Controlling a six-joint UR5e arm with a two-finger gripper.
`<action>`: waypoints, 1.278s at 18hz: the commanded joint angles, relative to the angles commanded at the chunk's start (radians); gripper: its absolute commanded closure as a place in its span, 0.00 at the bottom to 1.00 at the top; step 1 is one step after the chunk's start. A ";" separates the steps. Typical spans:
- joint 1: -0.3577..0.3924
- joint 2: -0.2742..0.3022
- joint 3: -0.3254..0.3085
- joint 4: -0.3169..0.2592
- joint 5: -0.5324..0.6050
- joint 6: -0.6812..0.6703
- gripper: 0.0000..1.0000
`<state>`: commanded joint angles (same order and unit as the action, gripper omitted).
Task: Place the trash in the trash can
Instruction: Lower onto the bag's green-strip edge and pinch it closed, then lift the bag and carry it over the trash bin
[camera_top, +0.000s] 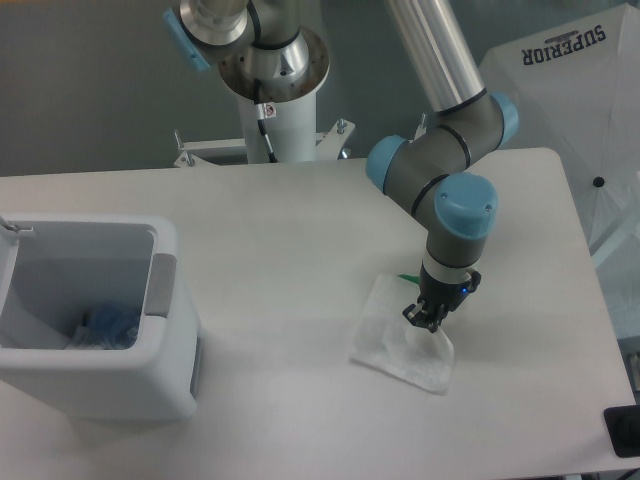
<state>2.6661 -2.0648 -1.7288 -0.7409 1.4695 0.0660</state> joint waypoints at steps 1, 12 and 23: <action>-0.002 0.011 0.000 -0.003 0.000 0.000 1.00; -0.020 0.296 0.075 -0.019 -0.297 0.011 1.00; -0.225 0.377 0.233 0.028 -0.350 0.304 1.00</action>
<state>2.4407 -1.6874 -1.4958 -0.7133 1.1198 0.3695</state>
